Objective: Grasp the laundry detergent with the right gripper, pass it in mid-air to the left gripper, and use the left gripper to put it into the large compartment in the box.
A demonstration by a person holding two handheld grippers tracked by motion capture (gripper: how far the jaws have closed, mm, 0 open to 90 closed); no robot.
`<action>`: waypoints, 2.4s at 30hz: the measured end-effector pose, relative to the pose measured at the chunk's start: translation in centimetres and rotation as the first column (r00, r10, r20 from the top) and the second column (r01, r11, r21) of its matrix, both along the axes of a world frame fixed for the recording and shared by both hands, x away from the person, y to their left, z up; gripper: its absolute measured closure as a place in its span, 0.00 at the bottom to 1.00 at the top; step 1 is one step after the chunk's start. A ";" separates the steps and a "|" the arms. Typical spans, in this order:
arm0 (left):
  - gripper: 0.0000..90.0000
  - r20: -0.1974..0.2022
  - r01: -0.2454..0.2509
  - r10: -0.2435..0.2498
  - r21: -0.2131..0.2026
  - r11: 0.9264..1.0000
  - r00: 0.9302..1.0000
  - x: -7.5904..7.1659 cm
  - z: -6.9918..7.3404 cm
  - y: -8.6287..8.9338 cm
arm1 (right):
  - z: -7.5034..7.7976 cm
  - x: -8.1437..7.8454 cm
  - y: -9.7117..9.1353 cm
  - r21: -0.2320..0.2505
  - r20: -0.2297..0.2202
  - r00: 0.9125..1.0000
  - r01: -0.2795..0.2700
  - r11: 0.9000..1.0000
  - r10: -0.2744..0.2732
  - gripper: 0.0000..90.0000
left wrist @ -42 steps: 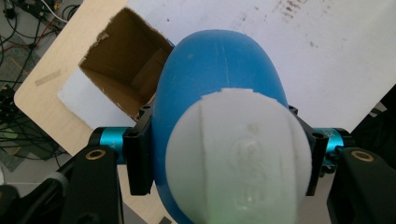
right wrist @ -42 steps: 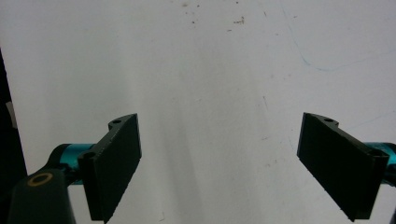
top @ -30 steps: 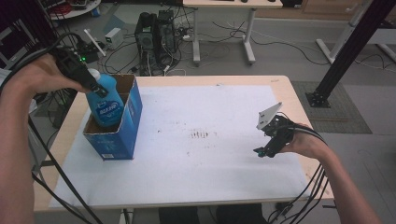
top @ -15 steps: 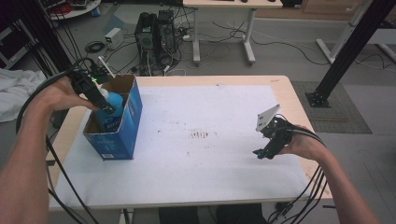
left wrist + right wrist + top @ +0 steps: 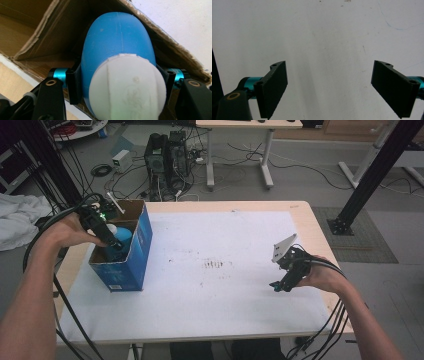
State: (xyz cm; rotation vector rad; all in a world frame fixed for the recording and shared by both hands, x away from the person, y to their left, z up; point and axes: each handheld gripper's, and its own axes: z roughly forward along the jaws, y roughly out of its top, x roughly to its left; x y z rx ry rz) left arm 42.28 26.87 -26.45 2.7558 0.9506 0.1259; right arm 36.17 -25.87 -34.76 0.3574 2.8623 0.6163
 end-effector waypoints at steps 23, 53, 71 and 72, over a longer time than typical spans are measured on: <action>0.42 0.013 0.052 -0.053 0.071 0.996 0.999 -0.8 -1.3 -0.8 | -0.4 -0.2 0.1 -0.005 0.008 1.000 -0.016 1.000 0.016 0.14; 0.34 -0.014 0.024 -0.023 0.080 0.996 1.000 -0.1 -1.3 -1.0 | -0.5 -0.3 0.2 -0.010 -0.004 1.000 -0.004 1.000 0.004 0.14; 0.34 0.018 -0.009 0.008 0.060 0.998 1.000 0.1 -0.1 -0.8 | -0.6 -0.3 0.2 -0.022 -0.006 1.000 -0.013 1.000 0.013 0.14; 0.34 0.011 0.003 -0.004 0.074 0.997 1.000 0.2 0.1 -0.7 | -0.6 -0.4 0.2 -0.020 -0.007 1.000 -0.005 1.000 0.005 0.14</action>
